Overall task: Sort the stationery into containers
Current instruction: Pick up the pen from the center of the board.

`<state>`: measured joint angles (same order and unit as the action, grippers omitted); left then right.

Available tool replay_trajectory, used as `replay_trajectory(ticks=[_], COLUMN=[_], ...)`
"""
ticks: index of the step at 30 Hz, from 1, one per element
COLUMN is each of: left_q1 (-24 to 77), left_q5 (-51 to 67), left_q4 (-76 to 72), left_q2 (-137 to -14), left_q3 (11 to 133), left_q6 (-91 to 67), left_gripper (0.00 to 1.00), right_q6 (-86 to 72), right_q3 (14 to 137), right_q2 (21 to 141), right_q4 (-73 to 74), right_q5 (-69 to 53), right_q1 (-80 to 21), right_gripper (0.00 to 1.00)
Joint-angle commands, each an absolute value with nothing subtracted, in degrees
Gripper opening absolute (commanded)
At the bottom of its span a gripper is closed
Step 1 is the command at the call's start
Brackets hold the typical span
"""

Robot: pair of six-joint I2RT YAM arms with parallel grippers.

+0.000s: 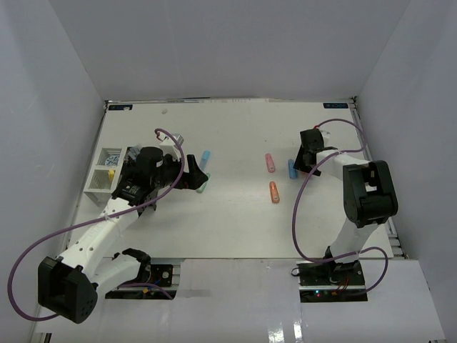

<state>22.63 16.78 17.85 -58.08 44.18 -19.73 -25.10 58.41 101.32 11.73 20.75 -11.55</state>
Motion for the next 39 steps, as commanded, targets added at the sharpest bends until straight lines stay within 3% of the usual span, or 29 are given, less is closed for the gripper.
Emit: replay_trajectory(ticks=[1,4,9,14,23,34,39], left_q1=[22.7,22.7,22.7,22.9,34.3,43.2,44.2], left_q5=[16.5,17.4,20.1,26.5,21.1,10.3,7.2], left_q4=[17.8,17.6,16.8,16.7,13.9,10.2,9.1], left_q2=[-57.9,-58.0,-59.8,-63.5,-72.7,-79.1,-80.7], left_q3=[44.3,44.5,45.8,51.1,59.8,65.5,65.8], left_q6=[-19.5,-20.2,-22.4,-28.4,-36.6,-40.4,-42.1], left_gripper=[0.98,0.98,0.98,0.98,0.98,0.98,0.86], right_q6=[-25.1,-23.9,-18.8,-7.8,-3.1,-2.5,-2.8], right_q3=[59.2,57.7,55.3,48.3,38.5,35.2,33.8], right_q2=[101.9,99.6,93.9,81.5,59.8,53.8,52.5], right_q4=[11.8,11.8,12.0,7.0,-4.7,-13.9,-15.6], right_q5=[21.0,22.2,21.2,21.1,7.5,2.1,1.5], right_q1=[-10.5,-10.3,-10.7,-16.9,-37.2,-46.0,-46.7], right_gripper=[0.56,0.33,0.08,0.08,0.10,0.10,0.11])
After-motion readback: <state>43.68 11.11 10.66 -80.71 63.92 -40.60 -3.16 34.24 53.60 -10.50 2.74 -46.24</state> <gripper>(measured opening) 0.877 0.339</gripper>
